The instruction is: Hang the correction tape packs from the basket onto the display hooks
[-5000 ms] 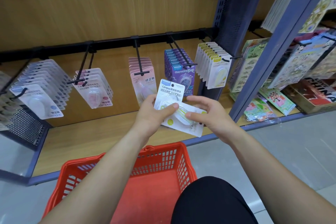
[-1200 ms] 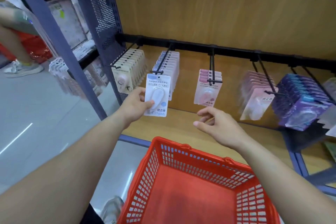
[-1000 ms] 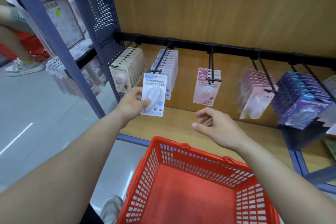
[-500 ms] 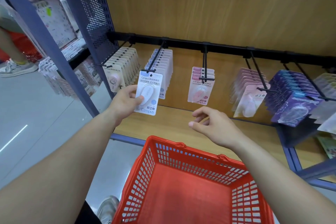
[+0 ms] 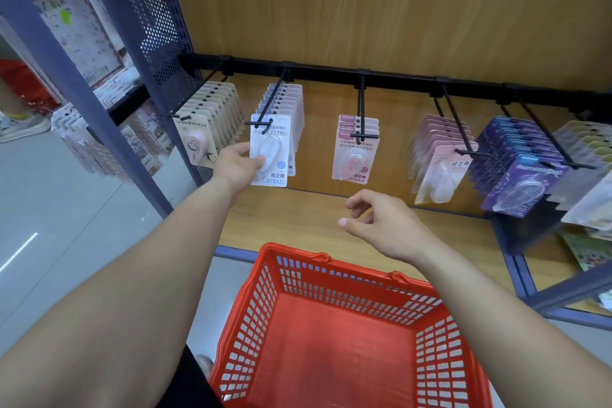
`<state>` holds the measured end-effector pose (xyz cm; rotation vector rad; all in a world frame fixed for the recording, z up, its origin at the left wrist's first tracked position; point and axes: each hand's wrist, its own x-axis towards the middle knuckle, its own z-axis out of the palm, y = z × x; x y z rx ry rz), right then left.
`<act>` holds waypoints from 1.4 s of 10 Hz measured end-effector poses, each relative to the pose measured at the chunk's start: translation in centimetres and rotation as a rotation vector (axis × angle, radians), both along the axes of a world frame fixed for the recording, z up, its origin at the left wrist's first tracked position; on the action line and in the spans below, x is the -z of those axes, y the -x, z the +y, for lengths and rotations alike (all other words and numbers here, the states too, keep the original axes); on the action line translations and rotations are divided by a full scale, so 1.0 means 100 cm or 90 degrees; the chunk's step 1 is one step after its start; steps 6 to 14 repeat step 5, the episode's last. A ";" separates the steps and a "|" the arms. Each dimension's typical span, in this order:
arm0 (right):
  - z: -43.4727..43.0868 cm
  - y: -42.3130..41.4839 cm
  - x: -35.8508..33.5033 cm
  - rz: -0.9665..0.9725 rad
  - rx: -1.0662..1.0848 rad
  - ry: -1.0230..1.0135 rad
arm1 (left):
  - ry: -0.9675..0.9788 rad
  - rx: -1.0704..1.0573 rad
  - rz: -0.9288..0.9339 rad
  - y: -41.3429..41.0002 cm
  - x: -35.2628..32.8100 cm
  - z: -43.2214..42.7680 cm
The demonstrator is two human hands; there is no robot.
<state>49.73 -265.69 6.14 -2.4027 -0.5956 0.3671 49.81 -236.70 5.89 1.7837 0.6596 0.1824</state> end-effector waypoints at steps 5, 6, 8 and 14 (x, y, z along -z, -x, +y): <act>-0.022 0.007 -0.025 -0.103 0.070 0.174 | -0.335 0.174 0.186 0.032 -0.022 -0.061; -0.022 0.007 -0.025 -0.103 0.070 0.174 | -0.335 0.174 0.186 0.032 -0.022 -0.061; -0.022 0.007 -0.025 -0.103 0.070 0.174 | -0.335 0.174 0.186 0.032 -0.022 -0.061; -0.022 0.007 -0.025 -0.103 0.070 0.174 | -0.335 0.174 0.186 0.032 -0.022 -0.061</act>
